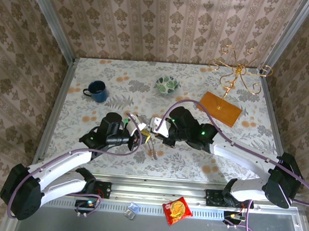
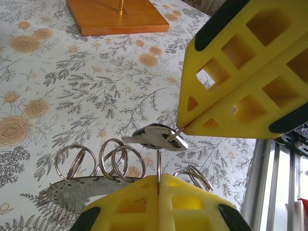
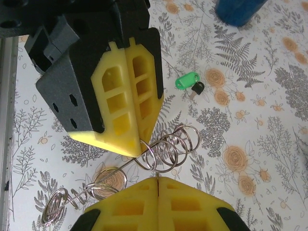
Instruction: Put the keys on the keyring
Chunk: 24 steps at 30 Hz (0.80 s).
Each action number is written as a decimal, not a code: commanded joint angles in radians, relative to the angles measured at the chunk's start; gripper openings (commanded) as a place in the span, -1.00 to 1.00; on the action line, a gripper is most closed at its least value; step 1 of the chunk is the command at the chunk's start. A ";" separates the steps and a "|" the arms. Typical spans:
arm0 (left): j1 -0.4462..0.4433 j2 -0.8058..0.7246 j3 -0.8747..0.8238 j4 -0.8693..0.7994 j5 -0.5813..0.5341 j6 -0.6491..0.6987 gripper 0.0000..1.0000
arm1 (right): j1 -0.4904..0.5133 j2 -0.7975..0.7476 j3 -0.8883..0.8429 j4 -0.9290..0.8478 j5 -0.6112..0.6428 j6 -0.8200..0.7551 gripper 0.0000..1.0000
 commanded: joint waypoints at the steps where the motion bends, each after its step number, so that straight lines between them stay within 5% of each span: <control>1: -0.009 0.001 0.043 0.034 -0.002 0.020 -1.00 | 0.006 -0.011 0.007 -0.005 -0.008 0.043 -1.00; 16: -0.046 -0.003 0.006 0.081 -0.076 0.058 -1.00 | -0.025 0.038 -0.017 0.064 -0.101 0.274 -1.00; 24: -0.049 -0.002 -0.010 0.115 -0.085 0.054 -1.00 | -0.045 0.031 -0.042 0.104 -0.051 0.373 -1.00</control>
